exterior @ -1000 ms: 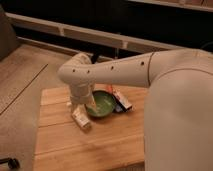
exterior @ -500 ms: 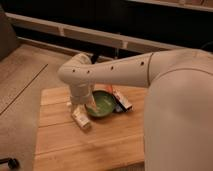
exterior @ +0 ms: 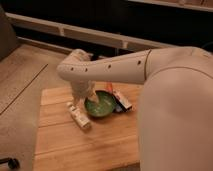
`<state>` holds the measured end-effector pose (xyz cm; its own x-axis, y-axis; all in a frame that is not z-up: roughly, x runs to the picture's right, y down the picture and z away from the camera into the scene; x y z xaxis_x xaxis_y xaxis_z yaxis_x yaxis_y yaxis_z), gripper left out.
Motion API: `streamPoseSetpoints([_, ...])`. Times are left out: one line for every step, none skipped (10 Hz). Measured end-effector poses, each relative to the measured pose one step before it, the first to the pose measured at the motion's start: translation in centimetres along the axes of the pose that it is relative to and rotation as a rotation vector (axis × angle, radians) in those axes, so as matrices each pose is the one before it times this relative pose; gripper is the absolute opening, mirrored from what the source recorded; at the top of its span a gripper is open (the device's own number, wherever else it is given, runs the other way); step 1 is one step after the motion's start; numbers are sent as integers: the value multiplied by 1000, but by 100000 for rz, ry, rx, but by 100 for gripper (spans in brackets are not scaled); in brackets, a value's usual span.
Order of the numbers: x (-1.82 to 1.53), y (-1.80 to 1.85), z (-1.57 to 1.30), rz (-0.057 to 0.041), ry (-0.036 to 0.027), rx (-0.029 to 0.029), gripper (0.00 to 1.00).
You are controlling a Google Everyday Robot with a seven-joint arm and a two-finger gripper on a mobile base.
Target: Place the bottle in the ceramic bowl
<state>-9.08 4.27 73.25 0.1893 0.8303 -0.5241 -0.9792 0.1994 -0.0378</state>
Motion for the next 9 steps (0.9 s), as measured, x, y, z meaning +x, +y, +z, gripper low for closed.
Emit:
streamPoseSetpoints([-2255,-1122,-199,-2927,-4488,3465,65])
streamPoseSetpoints([-1566,-724,-141,-2308,-3173,2467,65])
streamPoseSetpoints([-795,-557,-31,-993,-1586,1545,65])
streamPoseSetpoints([4,-5,-12,6,14,14,65])
streamPoseSetpoints([3,-28,12,44,17,26,65])
streamPoseSetpoints([17,-22,-4,7,63,78,65])
streamPoseSetpoints([142,-179,137,566,842,87,65])
streamPoseSetpoints([302,82,367,862,2031,-1035,65])
streamPoseSetpoints([633,588,1037,693,4674,-2626,65])
